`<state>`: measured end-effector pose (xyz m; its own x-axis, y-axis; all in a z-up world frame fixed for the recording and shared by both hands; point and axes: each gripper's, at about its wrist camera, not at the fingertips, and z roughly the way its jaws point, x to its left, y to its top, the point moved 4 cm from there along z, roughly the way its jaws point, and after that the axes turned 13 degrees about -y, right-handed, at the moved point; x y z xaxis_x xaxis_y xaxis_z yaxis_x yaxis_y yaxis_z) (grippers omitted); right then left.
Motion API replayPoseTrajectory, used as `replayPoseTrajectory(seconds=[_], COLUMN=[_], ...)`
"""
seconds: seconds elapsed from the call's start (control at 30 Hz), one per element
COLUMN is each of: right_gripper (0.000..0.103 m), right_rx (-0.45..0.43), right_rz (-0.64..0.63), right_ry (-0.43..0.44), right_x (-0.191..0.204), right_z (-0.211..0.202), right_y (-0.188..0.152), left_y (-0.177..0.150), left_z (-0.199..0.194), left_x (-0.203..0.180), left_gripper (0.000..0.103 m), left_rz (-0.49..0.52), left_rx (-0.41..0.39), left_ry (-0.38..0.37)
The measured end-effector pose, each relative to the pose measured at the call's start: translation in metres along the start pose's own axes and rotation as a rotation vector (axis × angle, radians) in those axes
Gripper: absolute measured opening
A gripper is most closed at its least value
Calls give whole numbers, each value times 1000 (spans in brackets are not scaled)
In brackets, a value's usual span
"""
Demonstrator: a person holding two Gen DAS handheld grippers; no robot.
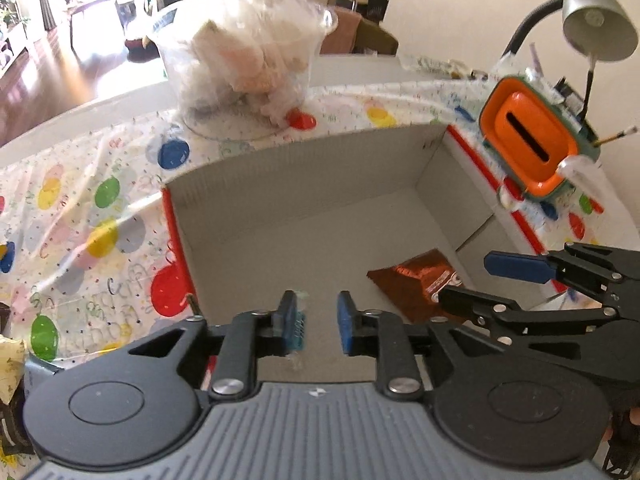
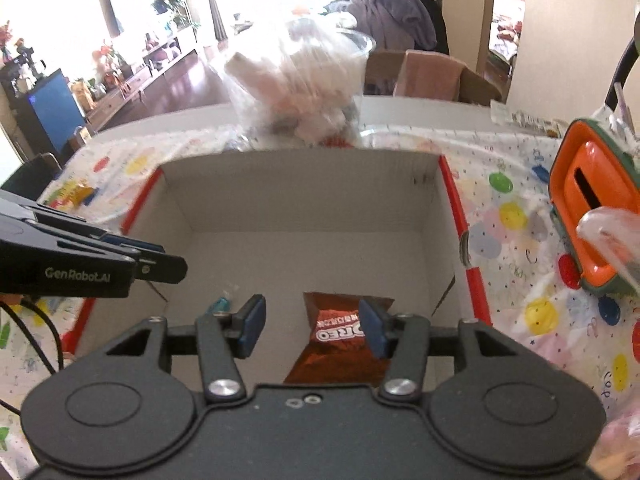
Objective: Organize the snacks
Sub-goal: 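Withdraw both tools from the box back toward the snack pile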
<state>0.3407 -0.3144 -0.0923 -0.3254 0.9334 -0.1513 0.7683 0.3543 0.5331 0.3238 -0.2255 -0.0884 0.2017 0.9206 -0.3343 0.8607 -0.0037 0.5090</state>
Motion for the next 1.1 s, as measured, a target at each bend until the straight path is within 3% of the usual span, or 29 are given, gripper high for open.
replayPoseTrajectory(seconds=[0.17, 0.23, 0.37, 0.43, 0.77, 1.1], right_gripper=[63, 64, 65, 74, 85, 97], right_rx=[-49, -64, -91, -111, -178, -209], right_rz=[16, 16, 11, 8, -30, -61], right_ry=[20, 30, 49, 57, 127, 174], right_x=[-2, -2, 3, 6, 35, 84], right_z=[-20, -26, -38, -44, -68, -81], right_y=[5, 6, 8, 9, 13, 14], left_y=[-1, -1, -6, -8, -31, -64], left_z=[-29, -39, -59, -67, -113, -156], left_x=[-2, -3, -6, -8, -6, 31], left_gripper=[50, 54, 58, 61, 74, 83], left_rz=[-8, -8, 1, 8, 16, -4], left_rx=[-78, -106, -150, -176, -291, -365], left_ry=[5, 6, 13, 19, 65, 114])
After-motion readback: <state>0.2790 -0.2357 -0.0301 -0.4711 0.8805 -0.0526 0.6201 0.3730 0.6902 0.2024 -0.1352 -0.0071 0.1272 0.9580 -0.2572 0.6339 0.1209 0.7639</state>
